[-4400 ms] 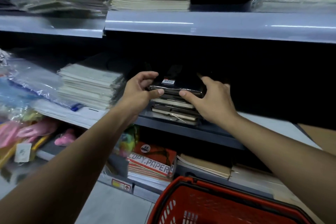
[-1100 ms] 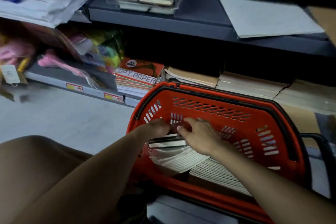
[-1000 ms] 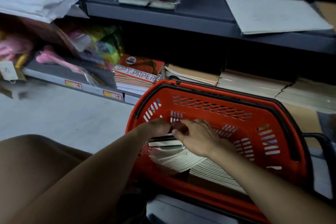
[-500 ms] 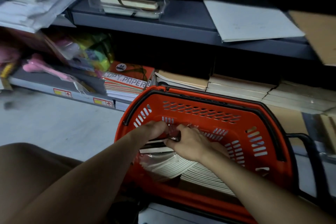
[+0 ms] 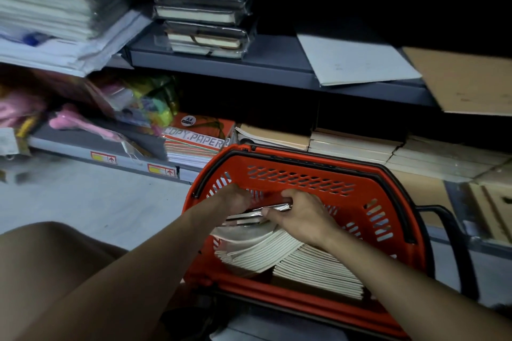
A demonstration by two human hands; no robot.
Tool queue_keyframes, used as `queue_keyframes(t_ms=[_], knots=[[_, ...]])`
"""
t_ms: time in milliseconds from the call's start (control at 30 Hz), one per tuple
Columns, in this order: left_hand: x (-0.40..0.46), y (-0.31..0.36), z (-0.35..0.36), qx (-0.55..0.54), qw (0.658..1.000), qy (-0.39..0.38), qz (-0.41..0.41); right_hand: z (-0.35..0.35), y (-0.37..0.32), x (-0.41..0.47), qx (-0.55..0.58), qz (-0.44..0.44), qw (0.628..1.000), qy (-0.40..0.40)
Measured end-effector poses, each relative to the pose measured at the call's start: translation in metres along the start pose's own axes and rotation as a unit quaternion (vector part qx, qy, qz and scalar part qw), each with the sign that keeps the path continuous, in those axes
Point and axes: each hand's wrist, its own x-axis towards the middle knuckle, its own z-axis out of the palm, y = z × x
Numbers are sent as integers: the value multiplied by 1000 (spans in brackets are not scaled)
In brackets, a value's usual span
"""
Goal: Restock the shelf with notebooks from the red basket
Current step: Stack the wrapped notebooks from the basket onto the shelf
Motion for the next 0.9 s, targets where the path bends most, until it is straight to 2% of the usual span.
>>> queue_keyframes(t_ms=[200, 333, 567, 767, 900], knots=[[-2, -4, -6, -16, 999, 30, 17, -27, -3, -21, 8, -25, 999, 21], [-39, 10, -20, -25, 998, 56, 16, -40, -12, -40, 12, -36, 998, 43], [-109, 22, -40, -136, 986, 54, 80, -62, -31, -73, 8, -75, 993, 89], [-148, 21, -66, -238, 963, 89, 86, -74, -52, -92, 32, -120, 981, 150], [-170, 25, -77, -278, 943, 121, 141, -86, -70, -109, 43, -146, 971, 185]])
